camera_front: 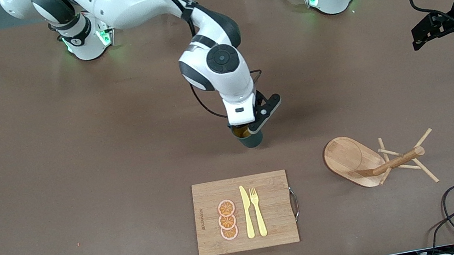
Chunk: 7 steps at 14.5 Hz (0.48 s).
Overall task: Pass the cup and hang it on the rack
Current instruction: 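Carry the teal mug to the table middle and lower it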
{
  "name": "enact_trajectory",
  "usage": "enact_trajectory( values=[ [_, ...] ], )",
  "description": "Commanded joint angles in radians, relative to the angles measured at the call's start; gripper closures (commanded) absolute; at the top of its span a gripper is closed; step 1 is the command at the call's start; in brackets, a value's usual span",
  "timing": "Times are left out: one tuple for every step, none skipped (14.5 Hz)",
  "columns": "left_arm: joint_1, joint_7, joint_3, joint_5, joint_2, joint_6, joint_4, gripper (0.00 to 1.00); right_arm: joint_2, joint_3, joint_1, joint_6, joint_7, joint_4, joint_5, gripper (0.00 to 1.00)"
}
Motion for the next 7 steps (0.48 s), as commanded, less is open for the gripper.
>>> enact_trajectory(
  values=[
    [0.003, 0.015, -0.003, -0.003, 0.012, -0.020, 0.029, 0.00, 0.073, -0.020, 0.049, 0.056, 0.063, 0.048, 0.001, 0.99],
    [0.003, 0.015, -0.003, 0.004, 0.012, -0.020, 0.029, 0.00, 0.084, -0.020, 0.054, 0.064, 0.077, 0.050, 0.001, 0.99],
    [-0.001, 0.009, -0.003, 0.012, 0.010, -0.020, 0.027, 0.00, 0.092, -0.020, 0.063, 0.070, 0.086, 0.050, 0.000, 0.99],
    [-0.001, 0.011, -0.003, 0.006, 0.012, -0.020, 0.027, 0.00, 0.096, -0.024, 0.074, 0.083, 0.109, 0.050, 0.000, 0.99],
    [0.003, 0.011, -0.003, 0.001, 0.012, -0.020, 0.028, 0.00, 0.098, -0.029, 0.077, 0.085, 0.119, 0.050, 0.000, 0.98],
    [0.002, 0.011, -0.003, 0.004, 0.012, -0.020, 0.029, 0.00, 0.098, -0.029, 0.080, 0.084, 0.119, 0.048, -0.002, 0.92],
    [0.002, 0.011, -0.003, 0.006, 0.012, -0.020, 0.029, 0.00, 0.098, -0.031, 0.080, 0.084, 0.119, 0.047, -0.002, 0.88]
  ],
)
